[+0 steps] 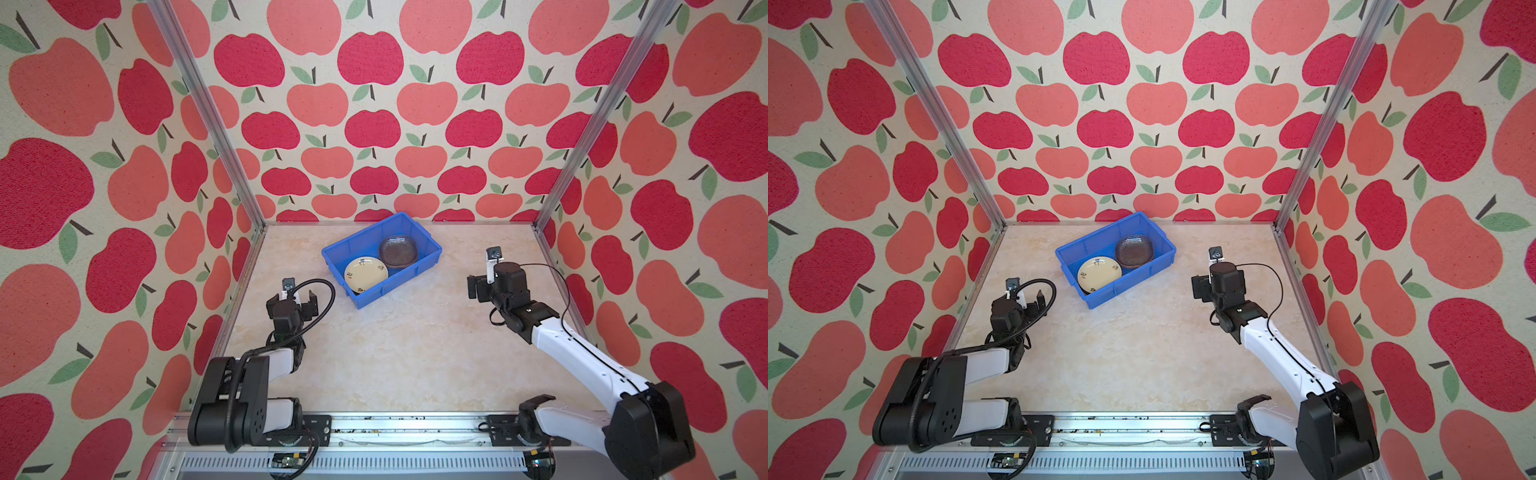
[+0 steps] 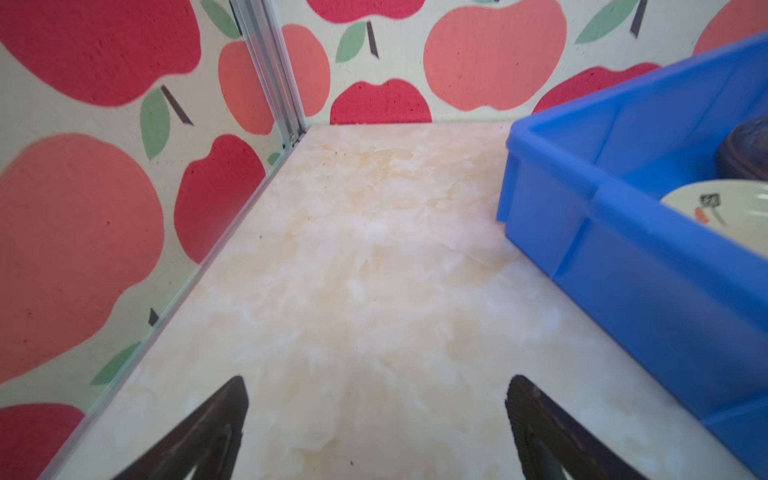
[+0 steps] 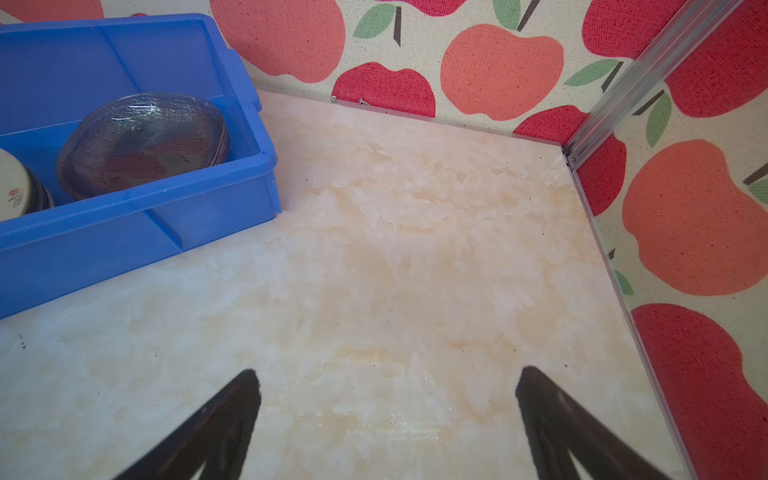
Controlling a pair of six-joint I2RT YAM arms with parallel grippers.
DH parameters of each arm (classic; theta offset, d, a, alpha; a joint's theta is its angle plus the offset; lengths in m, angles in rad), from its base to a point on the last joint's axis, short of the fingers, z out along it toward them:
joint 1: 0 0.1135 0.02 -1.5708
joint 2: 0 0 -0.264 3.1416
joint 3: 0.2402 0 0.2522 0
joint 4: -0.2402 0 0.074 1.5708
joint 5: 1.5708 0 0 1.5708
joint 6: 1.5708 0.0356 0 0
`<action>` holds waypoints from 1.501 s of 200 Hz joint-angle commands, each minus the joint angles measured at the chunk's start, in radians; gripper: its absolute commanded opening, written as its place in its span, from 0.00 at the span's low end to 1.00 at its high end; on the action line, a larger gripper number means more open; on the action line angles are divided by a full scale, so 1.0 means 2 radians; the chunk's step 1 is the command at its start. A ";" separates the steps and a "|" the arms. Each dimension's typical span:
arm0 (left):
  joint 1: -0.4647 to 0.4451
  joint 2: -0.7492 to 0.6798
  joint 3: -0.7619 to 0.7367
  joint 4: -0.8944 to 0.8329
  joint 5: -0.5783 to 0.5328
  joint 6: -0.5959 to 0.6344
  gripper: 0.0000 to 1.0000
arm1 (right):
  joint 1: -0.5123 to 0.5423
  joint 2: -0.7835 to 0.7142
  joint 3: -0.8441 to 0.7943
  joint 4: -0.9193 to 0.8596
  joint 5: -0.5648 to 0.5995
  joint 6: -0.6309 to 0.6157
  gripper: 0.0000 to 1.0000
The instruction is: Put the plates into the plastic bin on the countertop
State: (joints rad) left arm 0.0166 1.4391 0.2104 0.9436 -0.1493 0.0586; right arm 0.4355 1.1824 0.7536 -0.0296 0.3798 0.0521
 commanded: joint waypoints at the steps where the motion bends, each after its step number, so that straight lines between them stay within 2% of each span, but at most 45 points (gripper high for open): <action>1: 0.011 0.087 -0.018 0.193 0.018 -0.026 0.99 | -0.003 0.014 -0.017 0.045 0.004 -0.017 0.99; 8: 0.012 0.120 -0.018 0.234 0.024 -0.019 0.99 | -0.002 0.014 -0.023 0.056 0.015 -0.024 1.00; 13: 0.009 0.108 -0.007 0.202 0.017 -0.016 0.99 | -0.003 0.014 -0.028 0.066 0.027 -0.031 1.00; 27: 0.016 0.081 0.020 0.110 0.061 -0.014 0.99 | -0.005 0.013 -0.046 0.100 0.065 -0.057 0.99; 51: 0.021 0.086 0.072 0.035 0.061 -0.016 0.99 | -0.031 0.030 -0.085 0.157 0.125 -0.074 0.99; 61: 0.027 0.084 0.085 0.005 0.062 -0.025 0.99 | -0.045 0.043 -0.106 0.183 0.118 -0.077 1.00; 93: 0.036 0.084 0.073 0.032 0.066 -0.032 0.99 | -0.063 0.095 -0.182 0.359 0.098 -0.106 1.00; 100: 0.036 0.085 0.069 0.039 0.066 -0.032 0.99 | -0.068 0.102 -0.193 0.404 0.074 -0.112 1.00; 110: 0.037 0.086 0.065 0.048 0.062 -0.034 0.99 | -0.089 0.122 -0.210 0.479 0.010 -0.117 1.00; 124: 0.037 0.086 0.064 0.049 0.054 -0.039 0.99 | -0.101 0.159 -0.200 0.493 0.016 -0.113 1.00; 133: 0.039 0.086 0.064 0.049 0.052 -0.042 0.99 | -0.120 0.192 -0.207 0.558 0.010 -0.098 0.99; 143: 0.040 0.085 0.064 0.047 0.052 -0.043 0.99 | -0.161 0.177 -0.210 0.504 -0.038 -0.043 1.00; 150: 0.041 0.085 0.067 0.043 0.056 -0.043 0.99 | -0.184 0.187 -0.209 0.514 -0.057 -0.022 1.00; 159: 0.041 0.085 0.071 0.034 0.062 -0.041 0.99 | -0.190 0.211 -0.209 0.553 -0.093 -0.039 1.00; 164: 0.041 0.084 0.075 0.027 0.063 -0.040 0.99 | -0.189 0.210 -0.203 0.538 -0.100 -0.041 1.00; 179: 0.040 0.083 0.087 0.002 0.066 -0.039 0.99 | -0.188 0.190 -0.191 0.483 -0.098 -0.032 1.00; 195: 0.040 0.085 0.087 0.005 0.066 -0.037 0.99 | -0.187 0.206 -0.202 0.533 -0.098 -0.042 1.00; 209: 0.040 0.085 0.087 0.004 0.066 -0.037 0.99 | -0.175 0.203 -0.209 0.542 -0.051 -0.041 1.00; 247: 0.040 0.084 0.087 0.004 0.067 -0.037 0.99 | -0.161 0.210 -0.207 0.549 -0.043 -0.060 1.00; 300: 0.040 0.084 0.086 0.006 0.068 -0.037 0.99 | -0.166 0.209 -0.201 0.536 -0.054 -0.056 1.00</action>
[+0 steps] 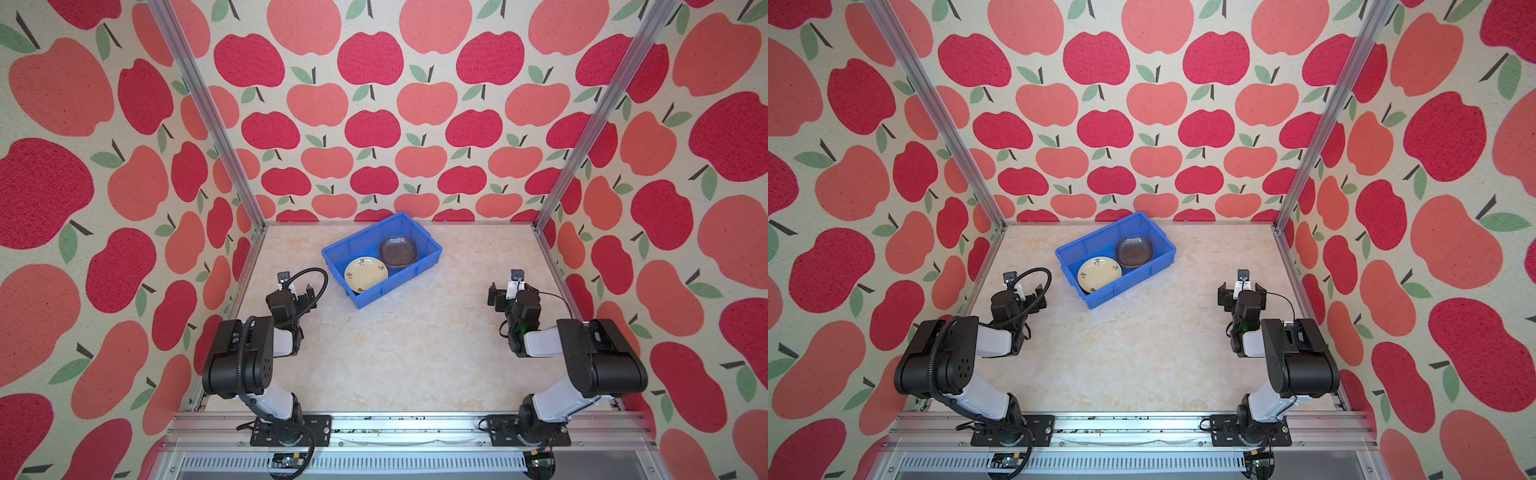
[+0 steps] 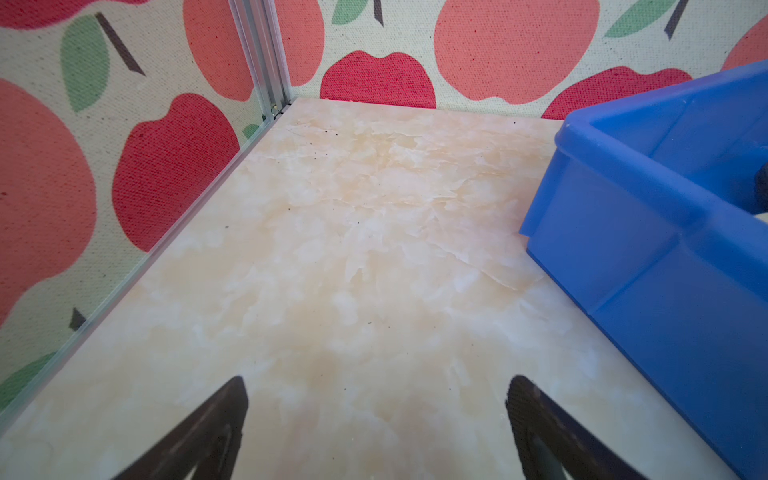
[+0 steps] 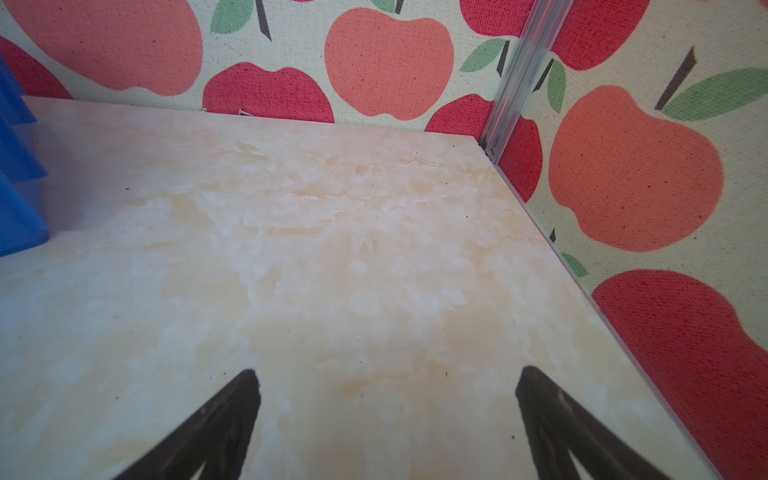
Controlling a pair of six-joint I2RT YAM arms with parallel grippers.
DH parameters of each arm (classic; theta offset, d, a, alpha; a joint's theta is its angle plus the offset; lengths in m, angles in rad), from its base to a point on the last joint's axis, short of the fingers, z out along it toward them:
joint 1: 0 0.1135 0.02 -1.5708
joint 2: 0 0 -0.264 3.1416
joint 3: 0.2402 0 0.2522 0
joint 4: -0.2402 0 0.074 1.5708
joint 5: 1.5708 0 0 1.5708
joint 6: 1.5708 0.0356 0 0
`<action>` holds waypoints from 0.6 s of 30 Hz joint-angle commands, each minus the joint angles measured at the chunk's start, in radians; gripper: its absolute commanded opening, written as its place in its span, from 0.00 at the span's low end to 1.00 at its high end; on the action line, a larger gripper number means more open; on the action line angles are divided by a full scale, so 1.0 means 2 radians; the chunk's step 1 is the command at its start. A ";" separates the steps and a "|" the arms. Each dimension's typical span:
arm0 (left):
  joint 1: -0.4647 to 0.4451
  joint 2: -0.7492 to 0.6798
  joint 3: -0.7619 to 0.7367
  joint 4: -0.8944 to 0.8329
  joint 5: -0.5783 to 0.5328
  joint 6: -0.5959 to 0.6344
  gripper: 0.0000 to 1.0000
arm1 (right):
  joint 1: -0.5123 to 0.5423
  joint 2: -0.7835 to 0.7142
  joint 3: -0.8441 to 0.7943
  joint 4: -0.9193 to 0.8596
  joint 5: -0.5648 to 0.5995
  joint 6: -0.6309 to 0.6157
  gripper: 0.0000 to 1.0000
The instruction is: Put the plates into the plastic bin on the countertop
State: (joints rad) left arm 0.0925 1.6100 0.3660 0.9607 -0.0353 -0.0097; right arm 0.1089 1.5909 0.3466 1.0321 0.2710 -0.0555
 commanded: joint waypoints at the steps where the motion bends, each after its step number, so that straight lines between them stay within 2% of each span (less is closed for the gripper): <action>1: 0.002 -0.001 0.008 -0.003 0.010 -0.003 0.99 | -0.003 0.005 0.002 0.006 0.001 -0.002 1.00; 18: 0.002 -0.001 0.008 -0.003 0.011 -0.003 0.99 | -0.013 0.001 0.005 -0.005 -0.028 0.003 1.00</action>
